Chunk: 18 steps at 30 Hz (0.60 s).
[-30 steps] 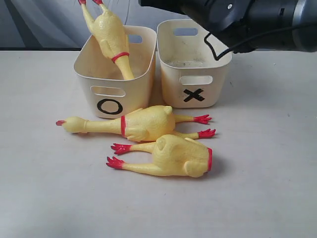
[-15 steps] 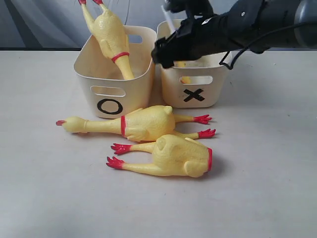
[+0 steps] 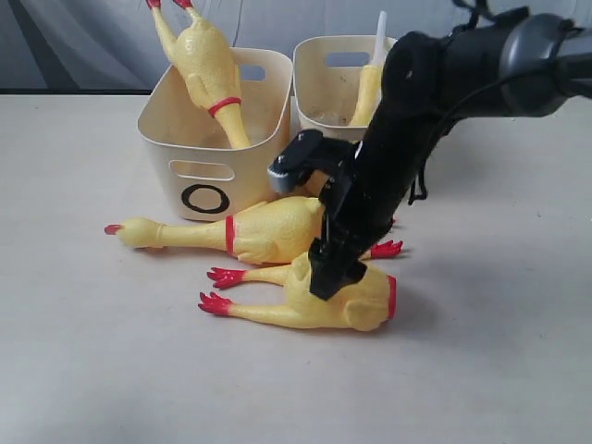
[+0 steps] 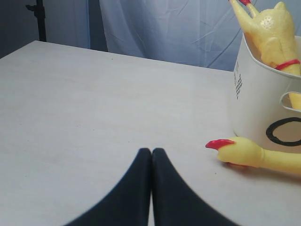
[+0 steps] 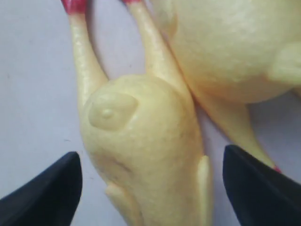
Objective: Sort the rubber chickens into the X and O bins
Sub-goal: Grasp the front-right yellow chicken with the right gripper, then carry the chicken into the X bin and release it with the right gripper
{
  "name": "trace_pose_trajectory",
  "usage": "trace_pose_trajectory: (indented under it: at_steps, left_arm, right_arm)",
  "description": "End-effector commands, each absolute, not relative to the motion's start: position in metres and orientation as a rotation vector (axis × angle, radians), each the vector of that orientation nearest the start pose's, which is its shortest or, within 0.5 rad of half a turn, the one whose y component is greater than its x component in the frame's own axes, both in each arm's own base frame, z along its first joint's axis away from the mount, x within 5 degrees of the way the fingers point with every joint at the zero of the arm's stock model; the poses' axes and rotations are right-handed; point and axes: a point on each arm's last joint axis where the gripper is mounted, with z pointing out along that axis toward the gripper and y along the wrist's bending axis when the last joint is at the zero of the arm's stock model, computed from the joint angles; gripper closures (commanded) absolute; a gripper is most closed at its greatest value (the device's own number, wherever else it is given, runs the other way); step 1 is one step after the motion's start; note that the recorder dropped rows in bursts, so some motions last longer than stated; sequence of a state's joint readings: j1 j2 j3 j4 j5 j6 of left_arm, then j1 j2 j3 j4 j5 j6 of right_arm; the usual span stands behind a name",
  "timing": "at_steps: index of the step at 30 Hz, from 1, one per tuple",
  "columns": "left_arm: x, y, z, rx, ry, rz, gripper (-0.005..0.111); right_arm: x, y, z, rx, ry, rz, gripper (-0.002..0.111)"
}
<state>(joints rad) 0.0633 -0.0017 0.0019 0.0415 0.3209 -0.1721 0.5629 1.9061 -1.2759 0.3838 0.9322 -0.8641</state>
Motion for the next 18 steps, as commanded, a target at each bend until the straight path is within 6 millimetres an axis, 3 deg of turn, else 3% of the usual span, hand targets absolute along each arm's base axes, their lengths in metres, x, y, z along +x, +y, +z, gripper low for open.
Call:
trace_pose_trajectory:
  at_steps: [1,2,3,4,5,8,11,12,14,17,18]
  left_arm:
    - [0.054,0.004,0.185,-0.182,1.79,-0.04,0.107]
    - [0.054,0.004,0.185,-0.182,1.79,-0.04,0.107]
    - [0.054,0.004,0.185,-0.182,1.79,-0.04,0.107]
    - [0.054,0.004,0.185,-0.182,1.79,-0.04,0.107]
    - [0.054,0.004,0.185,-0.182,1.79,-0.04,0.107]
    - [0.054,0.004,0.185,-0.182,1.79,-0.04,0.107]
    - [0.054,0.004,0.185,-0.182,1.79,-0.04,0.107]
    - [0.054,0.004,0.185,-0.182,1.79,-0.04,0.107]
    - [0.054,0.004,0.185,-0.182,1.79,-0.04,0.107]
    - [0.054,0.004,0.185,-0.182,1.79,-0.04,0.107]
    - [0.054,0.004,0.185,-0.182,1.79,-0.04,0.107]
  right_arm:
    - [0.273,0.232,0.136,-1.891,2.557,0.532,0.04]
    - [0.257,0.233,0.128,-2.101,2.599,0.579,0.069]
    - [0.251,0.233,0.129,-2.197,2.602,0.559,0.095]
    - [0.247,0.239,0.136,-2.14,2.67,0.454,0.105]
    - [0.244,0.242,0.146,-2.094,2.676,0.447,0.107]
    - [0.225,0.268,0.212,-1.958,2.445,0.789,0.109]
    - [0.214,0.275,0.283,-1.884,2.104,0.992,0.109]
    - [0.212,0.274,0.303,-1.894,1.985,0.988,0.109]
    - [0.211,0.265,0.346,-1.925,1.741,0.859,0.109]
    - [0.249,0.254,0.384,-1.512,1.582,0.478,0.109]
    - [0.262,0.249,0.389,-1.393,1.547,0.372,0.109]
